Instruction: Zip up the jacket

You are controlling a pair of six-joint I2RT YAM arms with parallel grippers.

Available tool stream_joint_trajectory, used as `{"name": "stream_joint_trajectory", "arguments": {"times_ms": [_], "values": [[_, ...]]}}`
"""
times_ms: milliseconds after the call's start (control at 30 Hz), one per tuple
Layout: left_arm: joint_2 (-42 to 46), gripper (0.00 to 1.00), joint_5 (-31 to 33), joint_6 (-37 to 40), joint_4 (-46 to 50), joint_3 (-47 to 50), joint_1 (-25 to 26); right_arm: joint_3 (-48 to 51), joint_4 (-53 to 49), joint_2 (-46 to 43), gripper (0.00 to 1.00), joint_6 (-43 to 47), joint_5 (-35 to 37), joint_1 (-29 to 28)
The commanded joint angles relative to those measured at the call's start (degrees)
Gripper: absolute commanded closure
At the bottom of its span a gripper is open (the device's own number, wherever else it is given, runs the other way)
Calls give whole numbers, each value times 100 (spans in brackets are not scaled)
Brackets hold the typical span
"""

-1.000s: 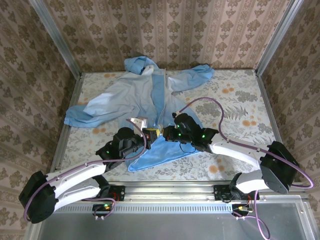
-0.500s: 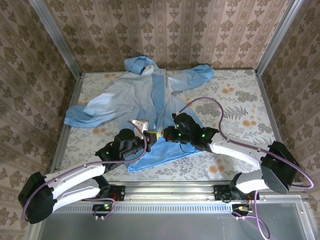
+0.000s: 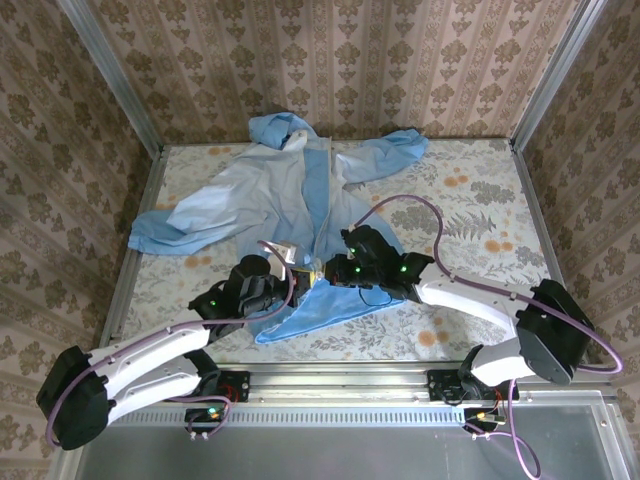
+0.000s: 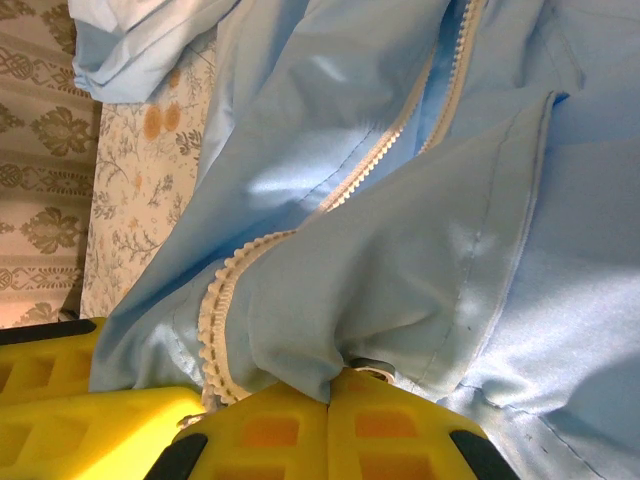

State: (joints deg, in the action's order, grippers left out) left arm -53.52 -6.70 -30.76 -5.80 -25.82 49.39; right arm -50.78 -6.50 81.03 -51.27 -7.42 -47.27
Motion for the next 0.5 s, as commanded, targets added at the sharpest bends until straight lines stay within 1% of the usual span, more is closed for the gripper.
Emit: {"name": "stream_joint_trajectory", "arguments": {"times_ms": [0,167,333,467], "values": [[82,100,-116,207,347,-166,-58,-258,158,83,100,-83,-114,63],[-18,100,-271,624,970,-572,-157,-500,-290,207,100,14,-272,63],[-211,100,-381,934,1191,-731,-85,-772,-666,359,100,60,-334,64],[-304,100,11,1187,1458,-720,120,-885,-830,404,100,55,-363,71]]}}
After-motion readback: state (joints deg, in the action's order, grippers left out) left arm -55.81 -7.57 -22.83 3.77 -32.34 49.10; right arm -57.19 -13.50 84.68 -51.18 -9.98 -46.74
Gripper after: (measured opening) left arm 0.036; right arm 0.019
